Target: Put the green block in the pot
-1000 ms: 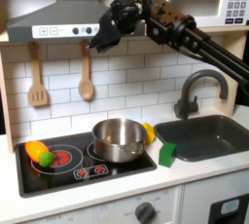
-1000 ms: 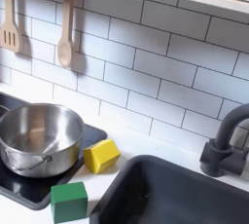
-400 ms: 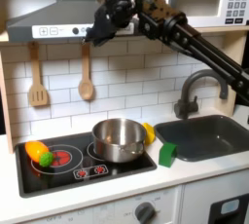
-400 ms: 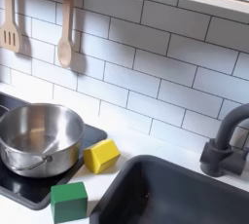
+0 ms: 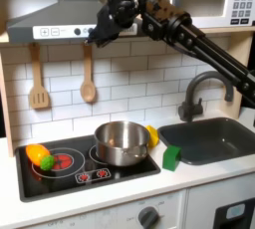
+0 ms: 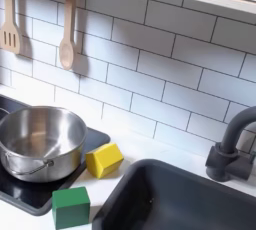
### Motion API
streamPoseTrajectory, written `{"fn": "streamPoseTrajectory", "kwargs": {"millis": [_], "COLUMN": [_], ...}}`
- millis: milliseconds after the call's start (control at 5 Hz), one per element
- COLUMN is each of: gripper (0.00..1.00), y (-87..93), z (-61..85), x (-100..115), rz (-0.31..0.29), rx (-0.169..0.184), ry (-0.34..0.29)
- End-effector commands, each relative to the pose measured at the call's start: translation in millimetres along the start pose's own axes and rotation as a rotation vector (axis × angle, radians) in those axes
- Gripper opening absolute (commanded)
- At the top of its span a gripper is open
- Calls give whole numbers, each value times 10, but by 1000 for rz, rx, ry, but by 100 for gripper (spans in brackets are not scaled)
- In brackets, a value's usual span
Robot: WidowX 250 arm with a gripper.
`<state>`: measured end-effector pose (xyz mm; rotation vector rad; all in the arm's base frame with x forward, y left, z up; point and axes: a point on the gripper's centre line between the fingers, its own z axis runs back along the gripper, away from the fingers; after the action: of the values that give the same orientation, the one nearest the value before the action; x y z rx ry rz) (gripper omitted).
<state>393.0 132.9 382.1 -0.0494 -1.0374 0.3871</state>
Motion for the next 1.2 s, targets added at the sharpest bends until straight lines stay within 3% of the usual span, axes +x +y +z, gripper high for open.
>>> {"fn": "streamPoseTrajectory", "kwargs": {"millis": [0, 200, 600, 1000], "gripper": [0, 0, 0, 0], "y": [46, 97, 9, 75], "z": [9, 4, -33, -34], "x": [43, 70, 137, 219], "rz": [29, 37, 29, 26], "rx": [14, 29, 9, 23], "ry": [-16, -23, -36, -52]}}
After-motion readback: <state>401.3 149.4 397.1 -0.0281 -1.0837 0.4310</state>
